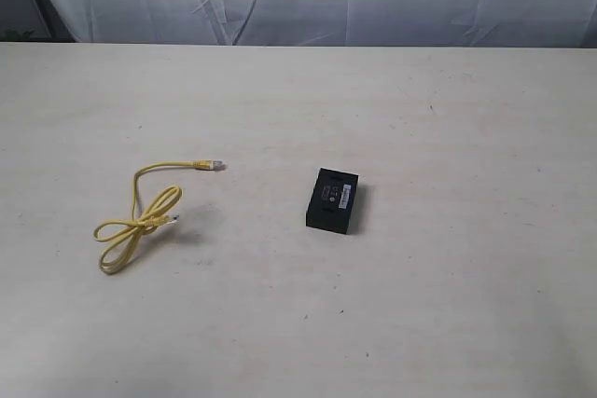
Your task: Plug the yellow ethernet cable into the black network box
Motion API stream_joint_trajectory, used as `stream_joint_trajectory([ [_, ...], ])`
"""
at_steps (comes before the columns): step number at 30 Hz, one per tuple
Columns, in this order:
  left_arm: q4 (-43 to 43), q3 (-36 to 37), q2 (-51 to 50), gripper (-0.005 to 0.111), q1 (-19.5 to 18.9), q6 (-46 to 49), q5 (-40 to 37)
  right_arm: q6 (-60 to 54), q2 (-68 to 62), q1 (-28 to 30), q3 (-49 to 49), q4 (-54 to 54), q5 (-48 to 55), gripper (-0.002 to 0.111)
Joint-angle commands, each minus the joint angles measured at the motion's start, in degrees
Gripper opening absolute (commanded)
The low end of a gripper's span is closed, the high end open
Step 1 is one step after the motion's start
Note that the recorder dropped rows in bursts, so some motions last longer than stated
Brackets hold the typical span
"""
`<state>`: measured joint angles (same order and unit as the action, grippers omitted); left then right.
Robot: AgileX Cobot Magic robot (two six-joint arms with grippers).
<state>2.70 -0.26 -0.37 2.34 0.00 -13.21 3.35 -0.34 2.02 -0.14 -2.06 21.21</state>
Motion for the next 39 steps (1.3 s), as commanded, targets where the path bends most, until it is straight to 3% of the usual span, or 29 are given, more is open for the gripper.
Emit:
stream_joint_trajectory([
  [1,-0.01,0.26,0.37,0.0,-0.15,0.0,-0.02,-0.14,0.34,-0.17,0.14,-0.01,-0.82,-0.001],
  [10,-0.01,0.26,0.37,0.0,-0.15,0.0,-0.02,-0.14,0.34,-0.17,0.14,0.05,-5.01,-0.001],
  [20,-0.01,0.26,0.37,0.0,-0.15,0.0,-0.02,-0.14,0.34,-0.17,0.14,0.05,-24.74,-0.001],
  [39,-0.01,0.26,0.37,0.0,-0.15,0.0,-0.02,-0.14,0.34,-0.17,0.14,0.05,-28.06,-0.001],
])
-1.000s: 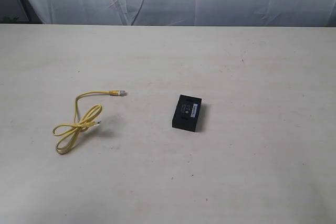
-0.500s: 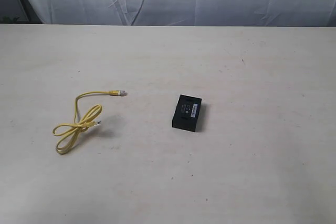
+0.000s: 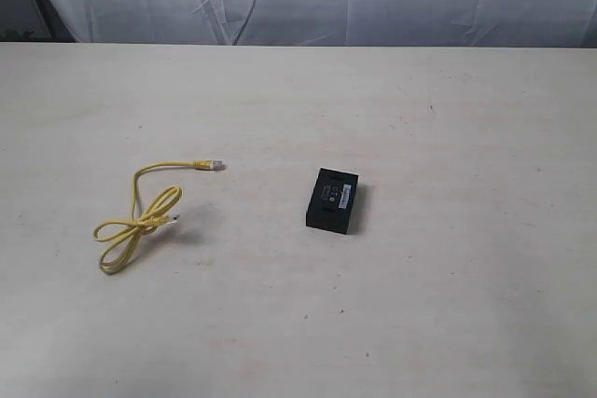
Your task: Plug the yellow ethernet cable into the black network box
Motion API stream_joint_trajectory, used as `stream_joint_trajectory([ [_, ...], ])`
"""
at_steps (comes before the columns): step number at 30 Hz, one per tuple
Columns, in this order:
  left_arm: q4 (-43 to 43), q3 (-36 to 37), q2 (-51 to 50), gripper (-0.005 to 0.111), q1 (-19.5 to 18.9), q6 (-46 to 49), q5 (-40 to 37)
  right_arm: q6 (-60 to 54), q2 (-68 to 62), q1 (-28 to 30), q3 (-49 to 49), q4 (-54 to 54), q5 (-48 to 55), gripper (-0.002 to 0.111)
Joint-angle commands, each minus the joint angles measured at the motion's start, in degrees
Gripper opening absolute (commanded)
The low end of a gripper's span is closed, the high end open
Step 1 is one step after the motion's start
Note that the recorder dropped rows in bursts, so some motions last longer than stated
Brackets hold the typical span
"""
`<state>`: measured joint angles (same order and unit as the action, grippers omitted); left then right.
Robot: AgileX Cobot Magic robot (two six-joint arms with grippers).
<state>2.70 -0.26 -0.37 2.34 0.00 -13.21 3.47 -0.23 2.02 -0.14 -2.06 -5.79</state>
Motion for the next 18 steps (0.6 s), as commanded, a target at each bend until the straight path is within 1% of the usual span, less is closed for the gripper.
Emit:
stream_joint_trajectory([
  [1,-0.01,0.26,0.37,0.0,-0.15,0.0,-0.02,-0.26,0.23,-0.17,0.14,-0.16,-1.06,-0.001],
  [4,-0.01,0.26,0.37,0.0,-0.15,0.0,-0.02,-0.26,-0.07,-0.17,-1.14,-0.17,0.63,-0.001],
  [8,-0.01,0.26,0.37,0.0,-0.15,0.0,-0.02,-0.26,-4.4,-0.17,-6.38,0.1,3.61,-0.001],
  [12,-0.01,0.26,0.37,0.0,-0.15,0.0,-0.02,-0.26,-10.37,-0.17,-13.35,0.21,12.73,-0.001],
  [18,-0.01,0.26,0.37,0.0,-0.15,0.0,-0.02,-0.26,-21.7,-0.17,-25.29,0.01,30.53,-0.001],
])
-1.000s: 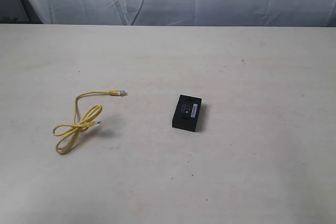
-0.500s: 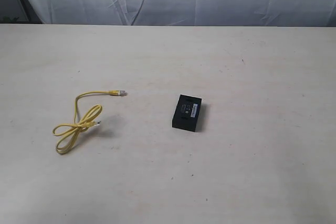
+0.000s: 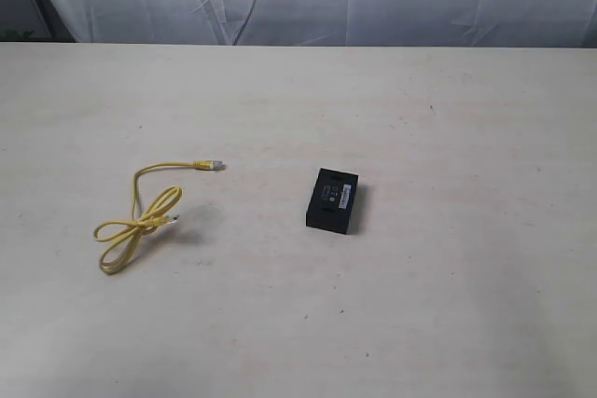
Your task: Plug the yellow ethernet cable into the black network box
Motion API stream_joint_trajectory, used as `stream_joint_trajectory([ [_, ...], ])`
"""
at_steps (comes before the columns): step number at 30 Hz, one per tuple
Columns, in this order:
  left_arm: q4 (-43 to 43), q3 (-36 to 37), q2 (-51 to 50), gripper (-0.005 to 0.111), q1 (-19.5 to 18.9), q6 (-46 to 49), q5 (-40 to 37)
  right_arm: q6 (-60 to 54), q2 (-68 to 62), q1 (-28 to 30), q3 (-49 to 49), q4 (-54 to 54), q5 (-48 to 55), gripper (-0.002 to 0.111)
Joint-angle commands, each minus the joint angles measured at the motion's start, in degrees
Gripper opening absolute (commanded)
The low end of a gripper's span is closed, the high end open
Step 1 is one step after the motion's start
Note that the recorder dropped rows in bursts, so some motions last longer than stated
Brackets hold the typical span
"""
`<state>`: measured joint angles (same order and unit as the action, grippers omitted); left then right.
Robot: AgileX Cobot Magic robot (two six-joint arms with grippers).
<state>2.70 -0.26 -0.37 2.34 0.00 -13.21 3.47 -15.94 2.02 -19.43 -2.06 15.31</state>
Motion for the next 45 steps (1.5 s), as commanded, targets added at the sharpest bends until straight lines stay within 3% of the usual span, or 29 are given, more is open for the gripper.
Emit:
stream_joint_trajectory([
  [1,-0.01,0.26,0.37,0.0,-0.15,0.0,-0.02,-0.26,-7.65,-0.17,-7.25,-0.51,10.51,-0.001],
  [15,-0.01,0.26,0.37,0.0,-0.15,0.0,-0.02,-0.26,-21.64,-0.17,-8.55,-8.62,7.49,-0.001],
  [21,-0.01,0.26,0.37,0.0,-0.15,0.0,-0.02,-2.0,-33.97,-1.3,-15.67,-10.02,15.27,-0.001],
  [25,-0.01,0.26,0.37,0.0,-0.15,0.0,-0.02,-6.03,-42.84,-5.97,-21.26,-15.64,16.93,-0.001],
  [30,-0.01,0.26,0.37,0.0,-0.15,0.0,-0.02,-6.47,-58.0,-18.9,-28.73,-16.49,16.94,-0.001],
  [35,-0.01,0.26,0.37,0.0,-0.15,0.0,-0.02,-6.47,-71.67,-27.94,-36.86,-16.73,17.18,-0.001],
  [39,-0.01,0.26,0.37,0.0,-0.15,0.0,-0.02,-5.89,-80.99,-33.0,-43.78,-17.88,16.94,-0.001],
  [45,-0.01,0.26,0.37,0.0,-0.15,0.0,-0.02,-3.47,-89.14,-35.67,-48.99,-18.73,16.02,-0.001],
])
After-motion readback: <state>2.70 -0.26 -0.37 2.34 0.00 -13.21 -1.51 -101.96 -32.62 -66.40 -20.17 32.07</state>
